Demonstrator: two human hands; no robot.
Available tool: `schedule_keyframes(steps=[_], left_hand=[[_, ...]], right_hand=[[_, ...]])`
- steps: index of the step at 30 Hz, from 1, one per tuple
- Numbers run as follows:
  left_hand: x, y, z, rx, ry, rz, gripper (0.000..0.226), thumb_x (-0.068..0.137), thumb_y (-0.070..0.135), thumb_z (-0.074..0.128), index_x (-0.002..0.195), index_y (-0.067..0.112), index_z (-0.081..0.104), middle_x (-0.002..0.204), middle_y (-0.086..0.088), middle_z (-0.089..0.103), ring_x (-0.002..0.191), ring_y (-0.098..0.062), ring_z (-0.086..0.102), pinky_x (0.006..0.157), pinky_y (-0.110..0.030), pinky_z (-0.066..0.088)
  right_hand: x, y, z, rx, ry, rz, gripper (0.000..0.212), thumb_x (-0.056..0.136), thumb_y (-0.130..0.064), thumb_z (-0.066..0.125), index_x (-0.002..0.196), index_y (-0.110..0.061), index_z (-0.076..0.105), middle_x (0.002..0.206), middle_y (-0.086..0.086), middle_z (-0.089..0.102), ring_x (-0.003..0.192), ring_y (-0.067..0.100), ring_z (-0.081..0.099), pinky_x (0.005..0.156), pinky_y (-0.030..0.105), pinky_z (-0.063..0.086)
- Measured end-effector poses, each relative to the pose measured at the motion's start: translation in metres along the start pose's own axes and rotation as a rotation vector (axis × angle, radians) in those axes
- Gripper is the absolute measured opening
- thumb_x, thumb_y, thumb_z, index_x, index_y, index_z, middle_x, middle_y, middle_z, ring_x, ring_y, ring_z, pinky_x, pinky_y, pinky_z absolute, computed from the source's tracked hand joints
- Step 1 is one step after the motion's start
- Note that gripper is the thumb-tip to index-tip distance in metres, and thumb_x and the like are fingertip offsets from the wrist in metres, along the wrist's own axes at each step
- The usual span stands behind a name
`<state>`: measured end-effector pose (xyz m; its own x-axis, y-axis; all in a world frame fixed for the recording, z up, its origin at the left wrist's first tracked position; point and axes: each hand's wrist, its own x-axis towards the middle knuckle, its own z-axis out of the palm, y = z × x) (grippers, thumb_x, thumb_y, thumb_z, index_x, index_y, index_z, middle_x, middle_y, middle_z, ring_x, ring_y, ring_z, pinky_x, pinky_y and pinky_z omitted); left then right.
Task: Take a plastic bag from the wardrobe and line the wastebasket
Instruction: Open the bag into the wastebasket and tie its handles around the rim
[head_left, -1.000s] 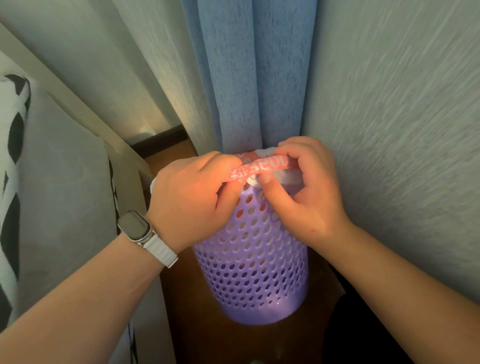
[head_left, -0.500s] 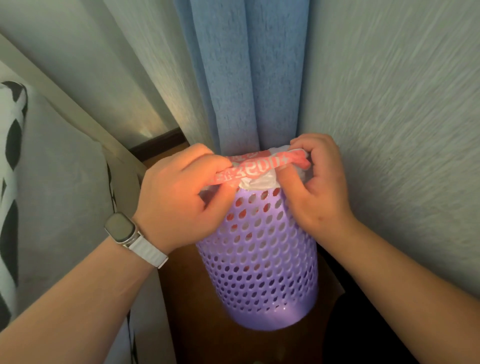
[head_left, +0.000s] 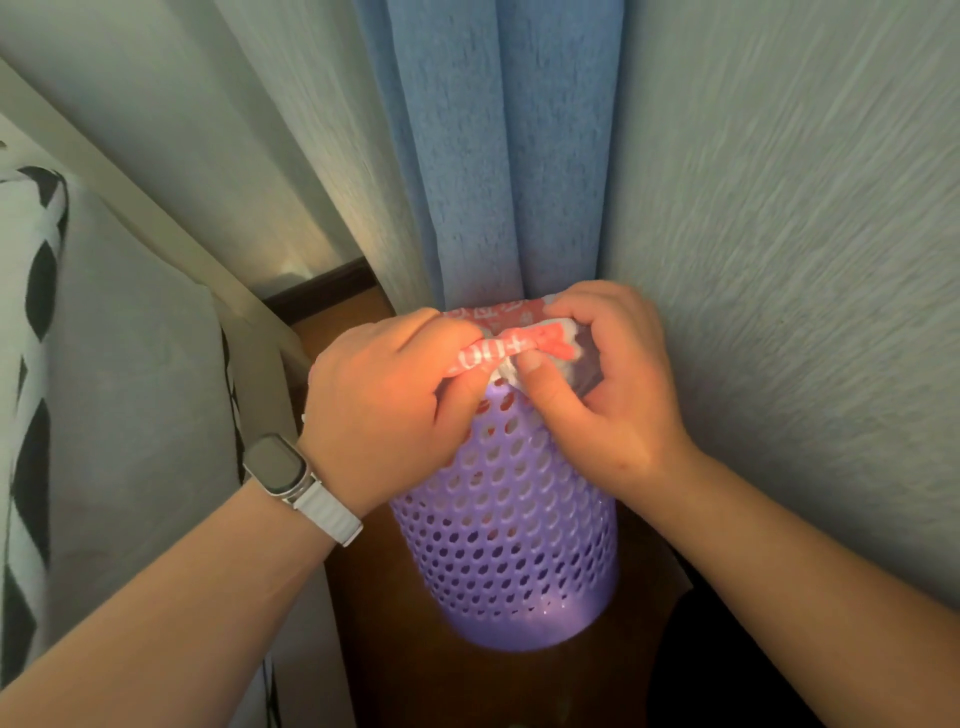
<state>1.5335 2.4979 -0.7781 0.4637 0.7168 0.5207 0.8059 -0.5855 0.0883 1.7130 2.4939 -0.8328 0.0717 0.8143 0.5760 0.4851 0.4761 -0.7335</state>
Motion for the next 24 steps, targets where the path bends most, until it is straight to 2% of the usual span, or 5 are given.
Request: schedule_keyframes(steps=[4,9,16,20,24], left_hand=[[0.002,-0.008,-0.003,-0.039,0.006,-0.020,0.033,0.097,0.028,0.044,0.090,0.010,0.071,0.078,-0.006,0.068,0.067,-0.020,0.061,0.066,-0.023,0.039],[0.002,-0.009,-0.004,-0.096,0.051,-0.013,0.028,0.094,0.022,0.048,0.087,0.007,0.070,0.074,-0.007,0.066,0.065,-0.020,0.060,0.062,-0.028,0.046],[0.000,-0.010,-0.005,-0.122,0.010,0.025,0.026,0.095,0.026,0.051,0.092,0.008,0.070,0.082,-0.008,0.067,0.070,-0.022,0.062,0.060,-0.039,0.051],[0.001,-0.001,-0.007,-0.069,0.010,0.063,0.031,0.091,0.031,0.057,0.107,0.008,0.071,0.097,-0.009,0.069,0.082,-0.024,0.064,0.070,-0.037,0.051],[0.002,0.011,-0.006,-0.110,0.013,0.041,0.029,0.093,0.029,0.056,0.112,0.013,0.071,0.096,-0.005,0.071,0.081,-0.021,0.066,0.072,-0.037,0.052]], right_hand=[[0.001,0.009,-0.003,0.012,0.013,-0.010,0.037,0.086,-0.031,0.062,0.114,-0.007,0.062,0.116,-0.004,0.053,0.112,0.017,0.053,0.101,0.029,0.040],[0.004,0.013,-0.004,0.046,0.027,0.048,0.038,0.085,-0.031,0.059,0.114,-0.006,0.063,0.118,-0.002,0.055,0.113,0.017,0.055,0.100,0.033,0.043],[0.006,0.008,-0.004,0.035,0.082,0.044,0.023,0.081,-0.026,0.059,0.096,-0.009,0.059,0.099,-0.007,0.051,0.093,0.018,0.054,0.085,0.041,0.045],[0.006,0.001,-0.004,-0.057,0.083,0.011,0.018,0.080,-0.026,0.061,0.088,-0.010,0.060,0.093,-0.008,0.052,0.088,0.018,0.053,0.080,0.041,0.043],[0.004,-0.008,-0.003,-0.073,0.084,0.004,0.018,0.080,-0.030,0.063,0.087,-0.014,0.060,0.089,-0.009,0.052,0.085,0.016,0.052,0.079,0.040,0.042]])
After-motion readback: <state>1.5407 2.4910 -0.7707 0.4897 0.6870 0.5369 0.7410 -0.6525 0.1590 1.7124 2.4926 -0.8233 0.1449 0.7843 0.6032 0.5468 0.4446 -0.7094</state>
